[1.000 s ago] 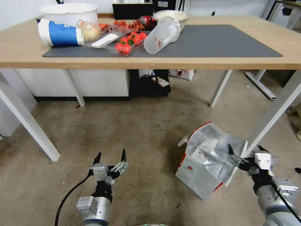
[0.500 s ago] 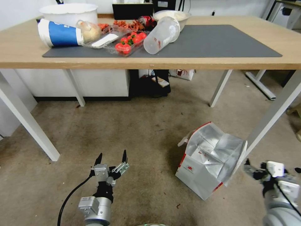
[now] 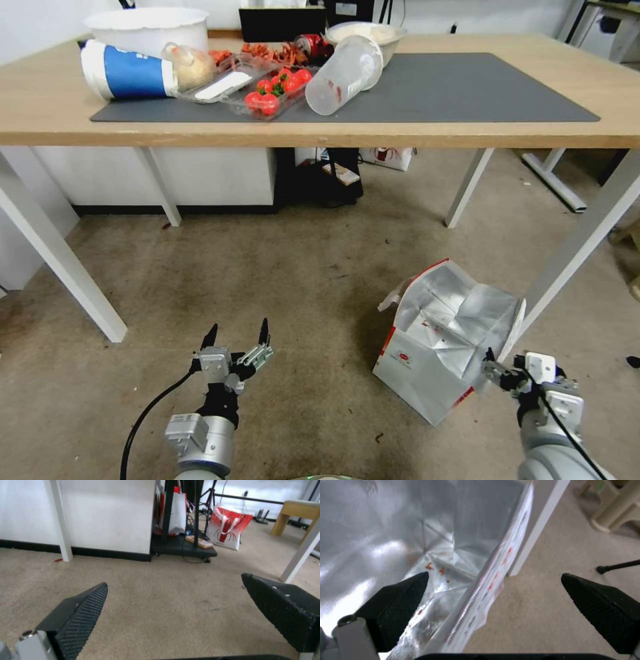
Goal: Pick up the food delivery bag from the floor and place it on the table.
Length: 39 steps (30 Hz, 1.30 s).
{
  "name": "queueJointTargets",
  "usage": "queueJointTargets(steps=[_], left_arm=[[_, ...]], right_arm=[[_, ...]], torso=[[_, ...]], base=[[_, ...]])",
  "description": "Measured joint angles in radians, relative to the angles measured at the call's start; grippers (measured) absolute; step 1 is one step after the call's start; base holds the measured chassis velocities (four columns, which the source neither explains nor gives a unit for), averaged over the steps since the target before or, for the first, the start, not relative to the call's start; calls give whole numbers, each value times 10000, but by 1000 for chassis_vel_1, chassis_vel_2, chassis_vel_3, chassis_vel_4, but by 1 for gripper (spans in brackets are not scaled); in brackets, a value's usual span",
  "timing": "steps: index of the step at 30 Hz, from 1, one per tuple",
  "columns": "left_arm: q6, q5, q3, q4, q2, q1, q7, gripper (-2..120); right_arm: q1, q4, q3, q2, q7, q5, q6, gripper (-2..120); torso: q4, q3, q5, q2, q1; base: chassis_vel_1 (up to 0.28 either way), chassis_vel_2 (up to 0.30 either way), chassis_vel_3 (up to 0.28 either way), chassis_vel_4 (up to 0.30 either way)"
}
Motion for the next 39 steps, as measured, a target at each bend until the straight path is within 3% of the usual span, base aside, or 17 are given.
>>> queueJointTargets(steps=[12, 24, 36, 39], left_arm=[[169, -187, -36, 95, 50, -78, 28, 100], [168, -172, -6, 222, -47, -151, 10, 100], [133, -160, -28, 171, -160, -130, -27, 100], [133, -130, -29, 122, -220, -112, -32, 100]], right_arm=[[770, -1057, -281, 218, -24, 126, -152, 100], [1078, -1285, -342, 178, 510, 588, -659, 99], [1205, -1445, -373, 37, 615, 1046, -857, 61], [1230, -1448, -368, -33, 617, 1125, -869, 46]], torso=[[2, 0, 1, 1, 0], [2, 0, 1, 2, 1], [1, 0, 2, 2, 0], [1, 0, 3, 2, 0]], base=[[0, 0, 0, 0], [0, 0, 0, 0], [0, 0, 0, 0], [0, 0, 0, 0]])
